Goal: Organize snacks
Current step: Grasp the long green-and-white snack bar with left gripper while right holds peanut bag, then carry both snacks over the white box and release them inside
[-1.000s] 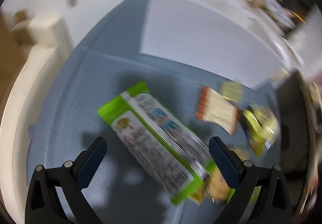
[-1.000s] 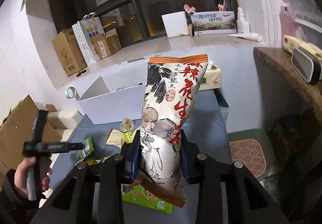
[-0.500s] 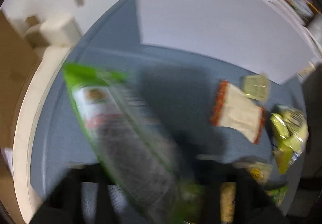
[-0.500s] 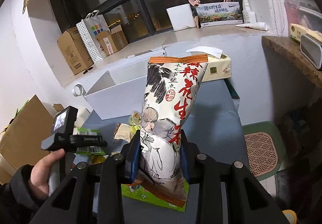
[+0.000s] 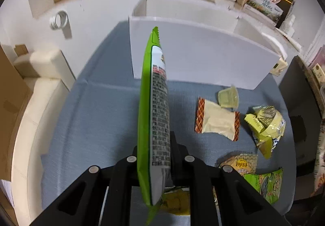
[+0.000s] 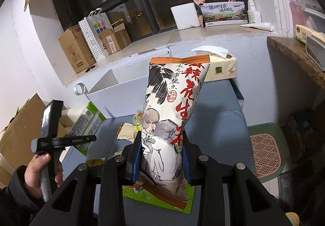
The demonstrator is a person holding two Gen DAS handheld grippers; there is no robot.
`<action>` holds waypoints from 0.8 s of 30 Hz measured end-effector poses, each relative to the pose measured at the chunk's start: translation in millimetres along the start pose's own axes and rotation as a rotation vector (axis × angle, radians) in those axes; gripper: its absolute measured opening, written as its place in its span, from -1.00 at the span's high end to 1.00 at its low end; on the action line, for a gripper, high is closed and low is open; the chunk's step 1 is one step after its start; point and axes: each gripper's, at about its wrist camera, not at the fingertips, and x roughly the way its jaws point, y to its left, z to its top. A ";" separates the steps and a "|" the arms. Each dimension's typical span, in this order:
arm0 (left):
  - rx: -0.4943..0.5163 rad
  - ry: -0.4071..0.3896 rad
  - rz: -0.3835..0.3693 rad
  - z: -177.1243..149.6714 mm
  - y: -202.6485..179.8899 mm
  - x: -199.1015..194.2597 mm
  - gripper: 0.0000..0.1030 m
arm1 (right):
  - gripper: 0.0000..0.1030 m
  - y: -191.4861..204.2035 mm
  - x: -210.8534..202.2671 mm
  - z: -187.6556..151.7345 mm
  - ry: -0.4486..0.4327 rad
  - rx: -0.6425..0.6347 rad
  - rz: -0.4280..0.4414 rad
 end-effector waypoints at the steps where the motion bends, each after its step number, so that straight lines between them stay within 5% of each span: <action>1: 0.012 -0.024 -0.014 0.4 1.4 -8.2 0.69 | 0.30 1.3 0.3 0.1 0.001 -0.003 0.000; 8: 0.133 -0.218 -0.042 15.9 -6.9 -75.6 0.69 | 0.30 9.4 -0.9 3.7 -0.010 -0.009 0.013; 11: 0.173 -0.280 -0.073 46.9 -7.9 -89.5 0.69 | 0.30 17.7 -0.2 9.6 -0.025 -0.020 0.029; 18: 0.215 -0.341 -0.129 122.0 -12.2 -84.8 0.69 | 0.30 60.5 30.2 69.0 -0.070 -0.136 0.078; 24: 0.227 -0.302 -0.121 200.6 -30.6 -36.3 0.69 | 0.30 71.3 110.0 148.5 -0.023 -0.157 0.049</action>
